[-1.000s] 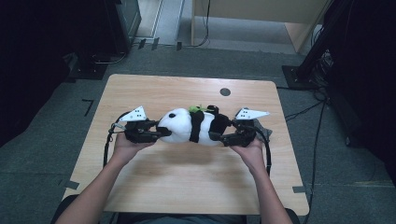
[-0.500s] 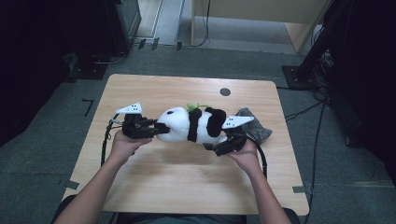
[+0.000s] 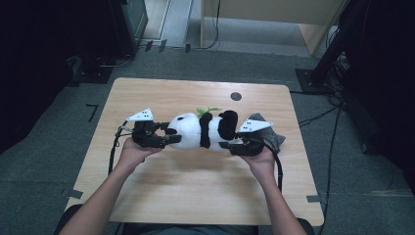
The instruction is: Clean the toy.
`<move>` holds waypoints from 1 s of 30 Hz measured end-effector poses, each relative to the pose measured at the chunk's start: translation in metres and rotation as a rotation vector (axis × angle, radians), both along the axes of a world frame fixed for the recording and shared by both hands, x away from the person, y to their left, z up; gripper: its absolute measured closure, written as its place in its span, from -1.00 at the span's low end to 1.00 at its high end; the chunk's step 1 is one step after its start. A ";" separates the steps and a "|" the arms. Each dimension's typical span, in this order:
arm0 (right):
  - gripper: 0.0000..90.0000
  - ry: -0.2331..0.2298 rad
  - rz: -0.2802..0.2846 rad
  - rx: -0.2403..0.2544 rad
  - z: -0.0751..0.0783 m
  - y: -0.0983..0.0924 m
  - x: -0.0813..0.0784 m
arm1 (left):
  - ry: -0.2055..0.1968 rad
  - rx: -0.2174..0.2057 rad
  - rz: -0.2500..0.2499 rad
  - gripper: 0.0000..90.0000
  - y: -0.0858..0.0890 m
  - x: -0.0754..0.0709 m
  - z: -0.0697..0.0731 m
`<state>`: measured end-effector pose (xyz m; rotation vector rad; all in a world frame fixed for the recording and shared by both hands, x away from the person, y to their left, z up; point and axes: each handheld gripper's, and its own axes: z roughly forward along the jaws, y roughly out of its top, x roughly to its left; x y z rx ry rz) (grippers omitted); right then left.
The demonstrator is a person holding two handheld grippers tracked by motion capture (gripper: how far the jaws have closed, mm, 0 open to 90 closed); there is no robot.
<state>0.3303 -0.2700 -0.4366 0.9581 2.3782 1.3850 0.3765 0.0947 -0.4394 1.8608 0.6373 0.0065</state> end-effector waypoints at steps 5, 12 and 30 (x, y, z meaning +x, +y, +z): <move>0.21 0.045 -0.048 0.007 0.001 -0.011 0.003 | -0.050 -0.010 0.046 -0.43 0.013 -0.002 0.005; 0.24 0.090 -0.072 0.072 0.005 -0.018 0.004 | -0.103 0.069 -0.007 -0.44 0.013 -0.010 -0.005; 0.15 0.149 0.027 0.196 0.011 0.005 -0.001 | -0.186 0.096 0.036 -0.80 -0.009 -0.023 -0.020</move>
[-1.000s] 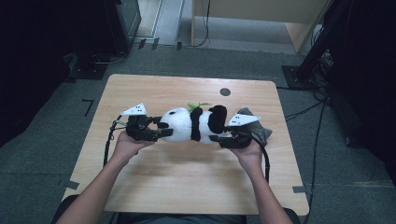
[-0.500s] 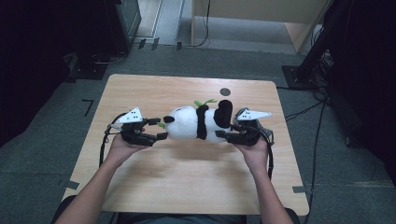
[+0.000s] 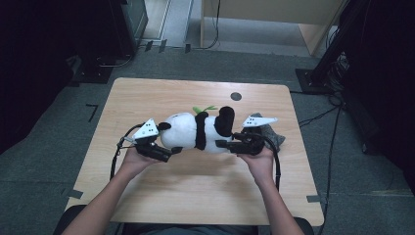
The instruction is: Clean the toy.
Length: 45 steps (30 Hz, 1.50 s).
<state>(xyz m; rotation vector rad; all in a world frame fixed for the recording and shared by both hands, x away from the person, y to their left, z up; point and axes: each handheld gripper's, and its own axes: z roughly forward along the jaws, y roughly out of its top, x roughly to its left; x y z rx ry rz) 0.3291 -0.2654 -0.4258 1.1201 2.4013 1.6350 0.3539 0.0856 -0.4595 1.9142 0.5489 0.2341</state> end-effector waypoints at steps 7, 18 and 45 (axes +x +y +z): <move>-0.13 0.022 -0.016 -0.008 -0.007 -0.003 0.006 | 0.073 -0.019 0.025 -0.25 0.001 0.000 0.004; -0.44 -0.177 -0.003 -0.056 -0.009 -0.010 0.000 | 0.203 -0.178 0.046 0.01 0.024 0.012 0.018; -0.33 -0.074 0.045 -0.194 -0.031 0.008 -0.001 | 0.318 -0.090 -0.002 -0.70 0.007 0.029 -0.002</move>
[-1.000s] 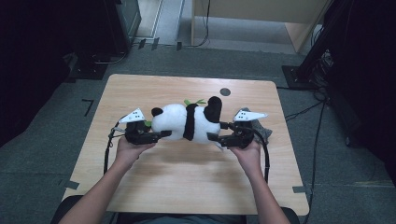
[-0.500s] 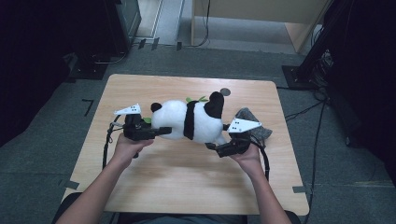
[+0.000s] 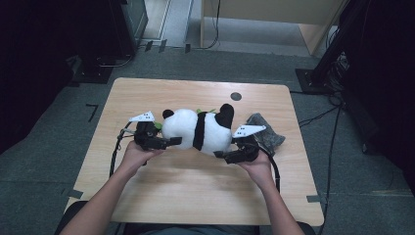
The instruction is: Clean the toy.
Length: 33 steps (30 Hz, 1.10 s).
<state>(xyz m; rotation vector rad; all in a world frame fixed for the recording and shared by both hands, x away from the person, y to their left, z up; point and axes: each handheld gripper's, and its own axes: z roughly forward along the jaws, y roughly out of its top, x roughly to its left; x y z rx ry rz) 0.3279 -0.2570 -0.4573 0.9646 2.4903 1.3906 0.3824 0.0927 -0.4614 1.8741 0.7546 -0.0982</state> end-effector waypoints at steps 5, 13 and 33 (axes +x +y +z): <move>-0.32 0.027 -0.038 0.020 0.003 0.000 -0.002 | -0.026 0.061 0.016 -0.74 -0.003 -0.001 -0.001; -0.22 0.112 -0.108 0.114 0.005 -0.002 -0.002 | -0.009 0.077 0.028 -0.72 0.002 -0.001 -0.004; -0.25 0.097 -0.190 0.086 0.004 0.007 0.001 | 0.013 0.162 0.084 -0.71 0.006 -0.011 -0.014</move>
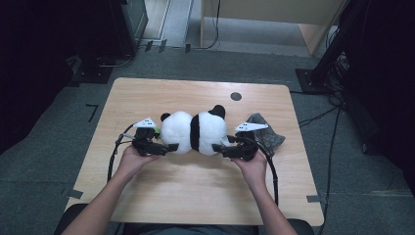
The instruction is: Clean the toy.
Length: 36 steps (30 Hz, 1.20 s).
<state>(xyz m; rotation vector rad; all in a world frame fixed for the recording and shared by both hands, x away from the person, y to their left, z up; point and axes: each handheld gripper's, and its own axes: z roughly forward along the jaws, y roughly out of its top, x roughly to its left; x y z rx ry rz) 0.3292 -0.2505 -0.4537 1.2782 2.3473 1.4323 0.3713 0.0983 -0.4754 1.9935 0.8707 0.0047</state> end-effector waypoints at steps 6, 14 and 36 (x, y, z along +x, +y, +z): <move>-0.27 -0.068 -0.022 0.012 -0.002 0.001 0.006 | 0.030 0.005 0.044 -0.71 0.004 0.004 -0.006; -0.23 -0.052 -0.026 -0.008 -0.005 0.004 0.017 | 0.022 0.003 0.103 -0.59 0.012 0.006 -0.008; -0.09 -0.101 -0.089 -0.077 -0.001 -0.027 0.024 | 0.004 -0.057 0.147 -0.53 0.019 0.010 0.001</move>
